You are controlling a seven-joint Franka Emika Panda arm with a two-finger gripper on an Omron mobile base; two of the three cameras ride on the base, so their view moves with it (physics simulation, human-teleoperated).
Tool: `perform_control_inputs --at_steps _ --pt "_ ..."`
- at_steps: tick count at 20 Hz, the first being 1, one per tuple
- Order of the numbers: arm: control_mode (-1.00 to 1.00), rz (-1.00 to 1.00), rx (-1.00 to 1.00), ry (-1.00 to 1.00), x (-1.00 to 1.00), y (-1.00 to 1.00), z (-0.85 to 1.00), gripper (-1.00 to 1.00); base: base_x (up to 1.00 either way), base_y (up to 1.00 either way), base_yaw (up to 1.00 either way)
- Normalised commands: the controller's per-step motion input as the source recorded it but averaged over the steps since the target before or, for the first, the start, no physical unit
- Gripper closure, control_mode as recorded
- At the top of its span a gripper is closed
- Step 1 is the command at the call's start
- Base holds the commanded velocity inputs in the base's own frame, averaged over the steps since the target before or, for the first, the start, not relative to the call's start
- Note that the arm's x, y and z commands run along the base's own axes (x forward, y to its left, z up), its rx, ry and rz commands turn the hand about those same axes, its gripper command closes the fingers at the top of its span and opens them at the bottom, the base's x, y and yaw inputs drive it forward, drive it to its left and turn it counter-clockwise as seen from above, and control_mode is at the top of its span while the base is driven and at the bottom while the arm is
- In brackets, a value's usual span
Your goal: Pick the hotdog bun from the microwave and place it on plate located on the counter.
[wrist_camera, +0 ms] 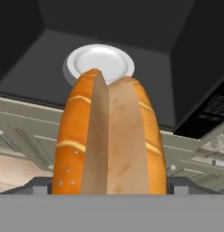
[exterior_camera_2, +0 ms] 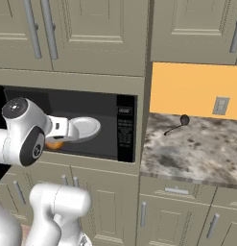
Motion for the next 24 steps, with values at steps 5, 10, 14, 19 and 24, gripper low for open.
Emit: perform_control_inputs --at_steps 5,10,14,19,24 --pt "-1.0 0.0 0.0 0.0 -0.44 -0.23 0.27 1.0 0.0 0.0 0.0" --pt "-1.0 -0.01 0.02 0.0 -0.33 -0.04 0.23 1.0 0.0 0.0 0.0" --pt "-1.0 -0.05 0.05 0.0 -0.14 0.0 0.22 1.0 0.0 0.0 0.0" --pt "-1.0 -0.11 0.09 0.0 0.0 0.0 0.2 1.0 0.0 0.0 0.0" --pt "-1.0 -0.05 0.04 0.0 -0.02 -0.02 0.03 1.0 0.0 0.0 0.0"
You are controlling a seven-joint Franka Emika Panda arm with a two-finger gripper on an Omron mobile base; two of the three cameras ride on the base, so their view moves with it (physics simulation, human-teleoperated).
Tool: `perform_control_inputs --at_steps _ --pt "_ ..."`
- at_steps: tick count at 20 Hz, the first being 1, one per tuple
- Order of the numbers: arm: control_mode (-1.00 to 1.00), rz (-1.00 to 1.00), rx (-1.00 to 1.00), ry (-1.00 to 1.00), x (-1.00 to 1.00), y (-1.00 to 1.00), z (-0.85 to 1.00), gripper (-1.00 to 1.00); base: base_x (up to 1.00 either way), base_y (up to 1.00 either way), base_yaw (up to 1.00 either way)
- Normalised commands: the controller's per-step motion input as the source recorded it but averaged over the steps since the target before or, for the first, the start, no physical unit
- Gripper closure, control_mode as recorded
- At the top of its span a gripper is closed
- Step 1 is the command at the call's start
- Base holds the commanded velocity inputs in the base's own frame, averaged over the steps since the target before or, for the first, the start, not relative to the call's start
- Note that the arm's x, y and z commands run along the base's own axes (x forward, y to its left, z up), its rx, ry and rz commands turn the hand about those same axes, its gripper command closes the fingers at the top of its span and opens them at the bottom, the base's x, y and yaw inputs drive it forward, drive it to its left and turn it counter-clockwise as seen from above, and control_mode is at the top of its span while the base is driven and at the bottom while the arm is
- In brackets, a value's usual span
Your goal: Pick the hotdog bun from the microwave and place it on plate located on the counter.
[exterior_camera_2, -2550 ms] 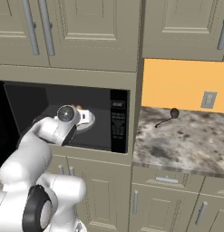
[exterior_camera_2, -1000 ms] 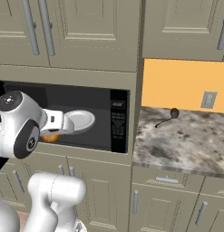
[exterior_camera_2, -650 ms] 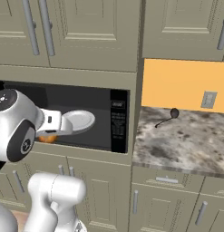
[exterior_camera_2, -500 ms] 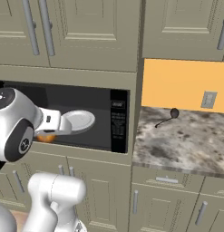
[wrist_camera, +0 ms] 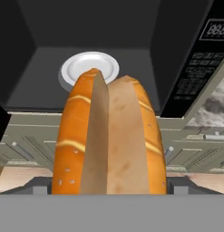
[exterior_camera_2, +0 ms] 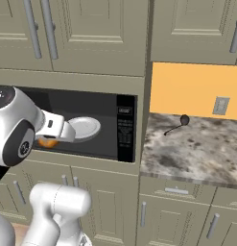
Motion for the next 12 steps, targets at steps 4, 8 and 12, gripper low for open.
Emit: perform_control_inputs --at_steps 4,8,12 --pt "-1.0 0.0 0.03 0.0 -0.08 -0.01 0.0 1.0 0.0 0.0 0.0" --pt "1.0 0.0 0.0 0.0 -0.04 0.0 0.0 1.0 -0.11 -0.05 0.0" --pt "1.0 0.0 0.0 0.0 0.0 0.0 0.0 1.0 -0.79 -0.54 0.06"
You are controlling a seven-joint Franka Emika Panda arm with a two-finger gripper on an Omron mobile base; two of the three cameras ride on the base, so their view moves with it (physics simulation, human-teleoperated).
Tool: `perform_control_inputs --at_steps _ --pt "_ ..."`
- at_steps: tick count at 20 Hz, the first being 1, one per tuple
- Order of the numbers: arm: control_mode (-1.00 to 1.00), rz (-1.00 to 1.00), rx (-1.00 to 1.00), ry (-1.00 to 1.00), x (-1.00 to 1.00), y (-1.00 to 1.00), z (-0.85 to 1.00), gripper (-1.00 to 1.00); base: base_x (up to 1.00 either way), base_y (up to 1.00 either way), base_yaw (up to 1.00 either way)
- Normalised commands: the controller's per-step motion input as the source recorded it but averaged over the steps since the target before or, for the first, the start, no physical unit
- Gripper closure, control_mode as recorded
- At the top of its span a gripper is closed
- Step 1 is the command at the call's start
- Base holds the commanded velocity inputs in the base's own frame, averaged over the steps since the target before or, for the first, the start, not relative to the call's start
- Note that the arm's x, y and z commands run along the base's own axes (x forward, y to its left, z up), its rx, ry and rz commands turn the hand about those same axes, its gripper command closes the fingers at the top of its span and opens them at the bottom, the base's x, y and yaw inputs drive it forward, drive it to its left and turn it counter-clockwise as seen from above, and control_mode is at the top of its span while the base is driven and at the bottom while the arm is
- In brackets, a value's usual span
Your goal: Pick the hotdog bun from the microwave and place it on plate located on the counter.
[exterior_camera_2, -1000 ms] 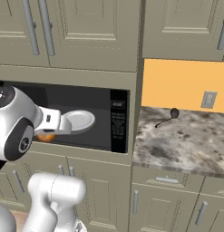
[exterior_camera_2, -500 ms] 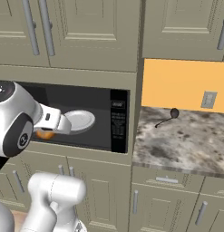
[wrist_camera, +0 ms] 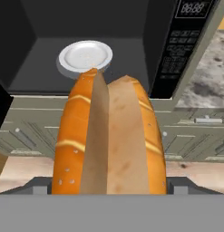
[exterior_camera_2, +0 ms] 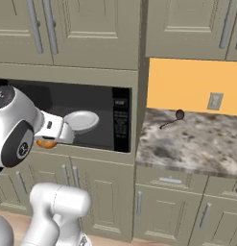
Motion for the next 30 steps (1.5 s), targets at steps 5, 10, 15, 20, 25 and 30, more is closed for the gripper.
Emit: perform_control_inputs --at_steps 5,10,15,20,25,30 --pt "1.0 0.0 0.0 0.0 0.0 0.0 0.0 1.0 -0.83 -0.69 0.28" --pt "1.0 0.0 0.0 0.0 0.0 0.0 0.0 1.0 -0.85 -0.13 0.18" --pt "1.0 0.0 0.0 0.0 0.0 0.0 0.0 1.0 -0.88 0.67 -0.03" --pt "1.0 0.0 0.0 0.0 0.0 0.0 0.0 1.0 -0.57 1.0 -0.14" --pt "1.0 0.0 0.0 0.0 0.0 0.0 0.0 1.0 -0.15 1.0 -0.1" --pt "1.0 0.0 0.0 0.0 0.0 0.0 0.0 1.0 -0.01 0.93 -0.02"
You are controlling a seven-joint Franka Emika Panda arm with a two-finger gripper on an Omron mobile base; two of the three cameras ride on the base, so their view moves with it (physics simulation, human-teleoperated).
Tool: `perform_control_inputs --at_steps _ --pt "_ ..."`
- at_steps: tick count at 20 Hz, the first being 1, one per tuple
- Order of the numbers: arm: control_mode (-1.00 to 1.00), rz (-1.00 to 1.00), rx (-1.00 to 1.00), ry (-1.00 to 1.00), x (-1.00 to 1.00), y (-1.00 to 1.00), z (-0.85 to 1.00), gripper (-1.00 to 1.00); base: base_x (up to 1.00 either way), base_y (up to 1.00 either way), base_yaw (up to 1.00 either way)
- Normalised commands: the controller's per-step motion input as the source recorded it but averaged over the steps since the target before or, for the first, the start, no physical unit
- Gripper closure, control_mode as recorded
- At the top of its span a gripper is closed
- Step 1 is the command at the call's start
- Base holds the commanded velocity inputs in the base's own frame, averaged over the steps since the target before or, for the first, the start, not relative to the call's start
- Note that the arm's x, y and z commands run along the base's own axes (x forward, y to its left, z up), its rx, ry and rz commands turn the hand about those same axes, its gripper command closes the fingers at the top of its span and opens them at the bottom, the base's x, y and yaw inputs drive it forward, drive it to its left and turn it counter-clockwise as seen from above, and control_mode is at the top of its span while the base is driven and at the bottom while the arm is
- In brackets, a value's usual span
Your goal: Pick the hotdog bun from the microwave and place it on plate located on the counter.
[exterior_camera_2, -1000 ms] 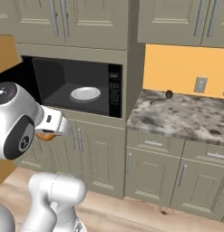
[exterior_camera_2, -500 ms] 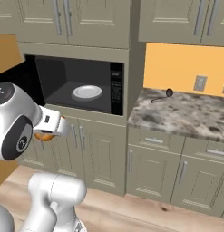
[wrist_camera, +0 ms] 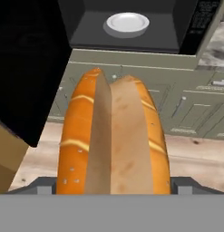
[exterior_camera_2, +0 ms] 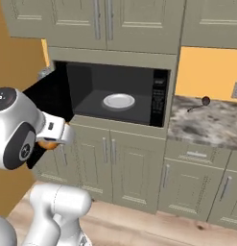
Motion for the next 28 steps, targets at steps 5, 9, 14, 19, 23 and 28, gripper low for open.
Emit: perform_control_inputs --at_steps 5,9,14,19,23,28 --pt "1.0 0.0 0.0 0.0 0.0 0.0 0.0 1.0 -0.01 0.75 -0.05" --pt "1.0 0.0 0.0 0.0 0.0 0.0 0.0 1.0 0.0 0.61 -0.06" --pt "1.0 0.0 0.0 0.0 0.0 0.0 0.0 1.0 0.0 0.52 -0.04" --pt "1.0 0.0 0.0 0.0 0.0 0.0 0.0 1.0 0.0 0.43 -0.03" --pt "1.0 0.0 0.0 0.0 0.0 0.0 0.0 1.0 0.0 0.56 -0.03" --pt "1.0 0.0 0.0 0.0 0.0 0.0 0.0 1.0 0.0 0.62 -0.02"
